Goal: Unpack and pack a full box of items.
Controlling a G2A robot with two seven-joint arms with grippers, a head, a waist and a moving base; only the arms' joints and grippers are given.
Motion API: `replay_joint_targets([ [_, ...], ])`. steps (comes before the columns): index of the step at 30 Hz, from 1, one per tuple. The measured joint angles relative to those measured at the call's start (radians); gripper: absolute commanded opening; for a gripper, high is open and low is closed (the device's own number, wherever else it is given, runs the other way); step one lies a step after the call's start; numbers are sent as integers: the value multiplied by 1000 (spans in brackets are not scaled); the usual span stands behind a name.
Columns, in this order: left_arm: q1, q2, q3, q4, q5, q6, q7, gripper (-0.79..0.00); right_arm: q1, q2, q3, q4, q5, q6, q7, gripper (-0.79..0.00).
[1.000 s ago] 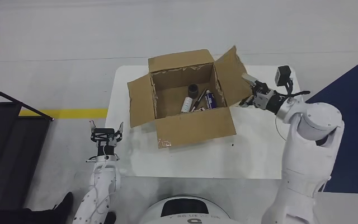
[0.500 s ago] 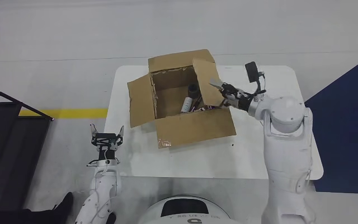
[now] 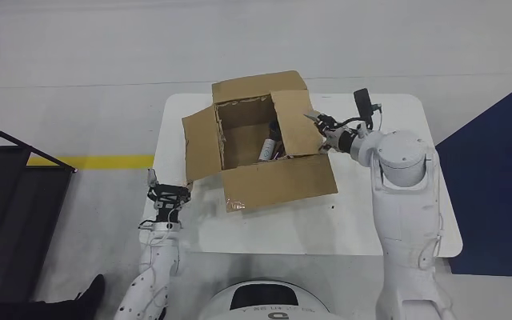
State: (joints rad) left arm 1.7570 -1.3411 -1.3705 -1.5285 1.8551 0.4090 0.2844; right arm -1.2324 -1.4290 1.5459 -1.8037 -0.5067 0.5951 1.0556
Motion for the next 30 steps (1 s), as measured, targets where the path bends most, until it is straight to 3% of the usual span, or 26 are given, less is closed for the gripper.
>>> replay_joint_targets([
  [9,-45,-10,42,16,12,18,-22,0,0,9,-89,3,-66,-18,-55,0],
  [20,-89,-19,68,38,-16,-20,-58,0,-55,26,-12,-91,-15,-38,-31,0],
  [24,-85,-21,66,-6,-36,-14,-54,0,-55,26,-12,-91,-15,-38,-31,0],
  [30,-31,-25,57,-133,-50,76,5,0,-55,26,-12,-91,-15,-38,-31,0],
])
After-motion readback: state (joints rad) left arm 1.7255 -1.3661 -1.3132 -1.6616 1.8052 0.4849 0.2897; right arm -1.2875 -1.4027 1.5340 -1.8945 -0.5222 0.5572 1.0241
